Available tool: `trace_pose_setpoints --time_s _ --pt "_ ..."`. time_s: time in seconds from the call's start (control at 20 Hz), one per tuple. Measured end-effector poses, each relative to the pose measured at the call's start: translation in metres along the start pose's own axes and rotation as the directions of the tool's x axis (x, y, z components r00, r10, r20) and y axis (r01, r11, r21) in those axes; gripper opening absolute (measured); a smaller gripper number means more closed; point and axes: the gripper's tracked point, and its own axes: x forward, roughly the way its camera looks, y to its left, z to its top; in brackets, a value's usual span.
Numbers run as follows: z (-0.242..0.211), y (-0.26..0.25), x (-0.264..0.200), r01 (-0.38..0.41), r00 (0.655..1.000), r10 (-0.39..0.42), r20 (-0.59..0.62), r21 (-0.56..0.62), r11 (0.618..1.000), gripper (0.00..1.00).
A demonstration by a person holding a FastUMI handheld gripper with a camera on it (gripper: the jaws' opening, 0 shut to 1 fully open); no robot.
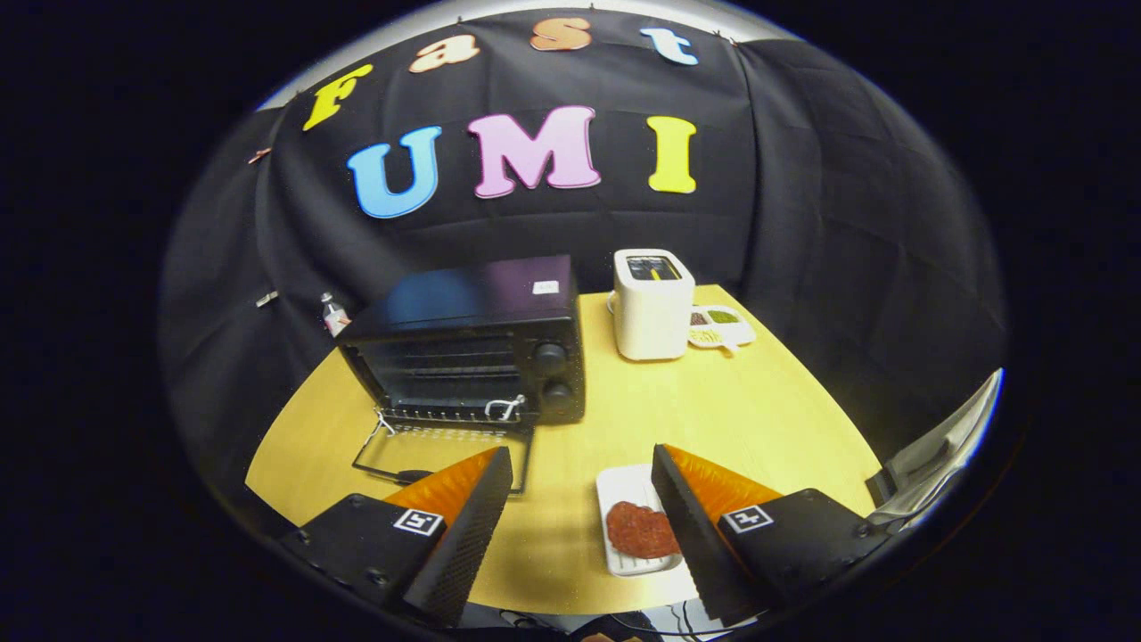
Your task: Open the toaster oven, put the food inside, and close the toaster oven door.
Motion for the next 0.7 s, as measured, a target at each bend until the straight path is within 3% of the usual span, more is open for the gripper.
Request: trace_pose_setpoints --time_s 0.2,0.35,0.7 --pt "-0.012 -0.049 0.013 -0.010 0.996 0.016 -0.088 0.075 0.997 0.99" --pt "-0.033 -0.072 0.022 -0.056 0.981 0.076 -0.181 0.112 0.992 0.99" --pt "-0.104 -0.090 0.028 -0.204 0.855 0.272 -0.442 0.196 0.959 0.99"
